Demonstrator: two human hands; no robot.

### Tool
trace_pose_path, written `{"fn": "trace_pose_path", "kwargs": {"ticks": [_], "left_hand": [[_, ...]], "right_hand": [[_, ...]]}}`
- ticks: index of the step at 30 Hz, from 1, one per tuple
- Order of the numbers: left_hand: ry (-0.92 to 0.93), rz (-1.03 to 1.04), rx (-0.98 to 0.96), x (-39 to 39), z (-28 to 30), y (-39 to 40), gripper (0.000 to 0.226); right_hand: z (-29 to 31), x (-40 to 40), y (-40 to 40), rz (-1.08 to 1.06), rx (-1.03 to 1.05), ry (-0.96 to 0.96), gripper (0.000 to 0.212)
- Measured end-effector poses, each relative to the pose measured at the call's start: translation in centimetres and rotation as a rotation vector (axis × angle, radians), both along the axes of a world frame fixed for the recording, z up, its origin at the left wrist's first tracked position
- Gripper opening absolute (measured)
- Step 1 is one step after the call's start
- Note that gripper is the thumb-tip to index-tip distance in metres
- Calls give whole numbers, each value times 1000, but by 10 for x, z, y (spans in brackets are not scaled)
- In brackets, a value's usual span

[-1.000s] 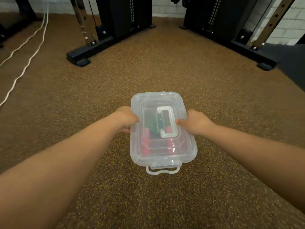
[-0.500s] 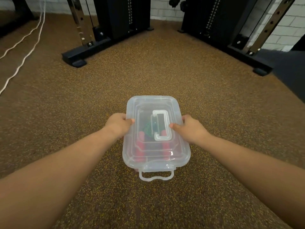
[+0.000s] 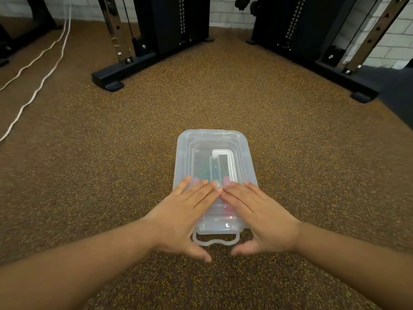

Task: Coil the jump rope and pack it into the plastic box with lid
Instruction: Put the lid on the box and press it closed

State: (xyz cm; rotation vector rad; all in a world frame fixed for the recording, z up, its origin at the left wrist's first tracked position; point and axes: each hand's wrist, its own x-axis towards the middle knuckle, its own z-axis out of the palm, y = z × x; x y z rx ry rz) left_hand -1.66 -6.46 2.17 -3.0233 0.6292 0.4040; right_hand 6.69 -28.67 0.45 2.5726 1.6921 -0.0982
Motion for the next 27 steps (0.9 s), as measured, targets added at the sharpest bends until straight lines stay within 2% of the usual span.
{"fn": "trace_pose_path", "kwargs": {"ticks": [3, 8, 13, 18, 20, 23, 27], "left_hand": [[-49, -4, 41, 2, -5, -2, 132], [-138, -5, 34, 3, -11, -2, 116], [-137, -14, 56, 4, -11, -2, 131], [-170, -43, 78, 4, -12, 0, 131], [-201, -65, 80, 3, -12, 2, 133], [-258, -118, 79, 0, -15, 7, 127], [-272, -128, 108, -7, -16, 9, 126]], "right_hand": [[-4, 2, 1, 13, -13, -61, 118], [-9, 2, 1, 6, -15, -78, 114], [-8, 4, 0, 37, -41, -140, 126], [-8, 3, -1, 116, -10, -290, 126], [-14, 2, -4, 185, 40, -361, 114], [-33, -4, -9, 307, 152, -472, 78], [-44, -9, -7, 317, 224, -517, 57]]}}
